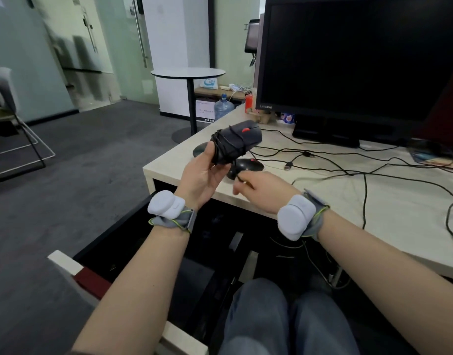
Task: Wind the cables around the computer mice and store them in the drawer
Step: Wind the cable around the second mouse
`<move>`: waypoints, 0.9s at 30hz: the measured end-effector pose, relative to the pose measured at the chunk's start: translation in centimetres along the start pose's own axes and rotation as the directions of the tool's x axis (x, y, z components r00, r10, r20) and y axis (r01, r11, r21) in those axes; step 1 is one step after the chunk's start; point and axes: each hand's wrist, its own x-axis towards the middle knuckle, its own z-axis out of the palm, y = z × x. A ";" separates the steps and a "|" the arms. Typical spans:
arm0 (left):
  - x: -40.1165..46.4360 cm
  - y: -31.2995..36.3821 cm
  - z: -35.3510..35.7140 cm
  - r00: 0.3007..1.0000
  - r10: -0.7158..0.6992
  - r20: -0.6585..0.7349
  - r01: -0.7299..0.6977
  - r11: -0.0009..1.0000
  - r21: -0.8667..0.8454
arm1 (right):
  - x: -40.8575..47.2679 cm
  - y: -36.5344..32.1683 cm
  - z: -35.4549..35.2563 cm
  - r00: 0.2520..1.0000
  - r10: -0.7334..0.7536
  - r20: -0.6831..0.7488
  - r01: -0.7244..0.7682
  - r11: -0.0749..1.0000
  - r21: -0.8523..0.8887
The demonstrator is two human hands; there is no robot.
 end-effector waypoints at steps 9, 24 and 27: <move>0.8 0.2 -1.7 0.956 0.284 -0.075 -0.241 0.903 0.355 | -0.4 -1.2 -1.3 0.956 -0.087 -0.280 0.095 0.995 0.013; -0.7 -0.1 -0.4 0.902 0.057 0.429 -0.363 0.639 0.678 | 1.8 1.1 -5.3 0.915 -0.062 -0.398 0.119 0.986 0.120; -0.8 -0.2 -0.2 0.913 0.019 0.407 -0.302 0.704 0.643 | 1.7 1.2 -5.7 0.919 -0.120 -0.375 0.219 0.947 0.234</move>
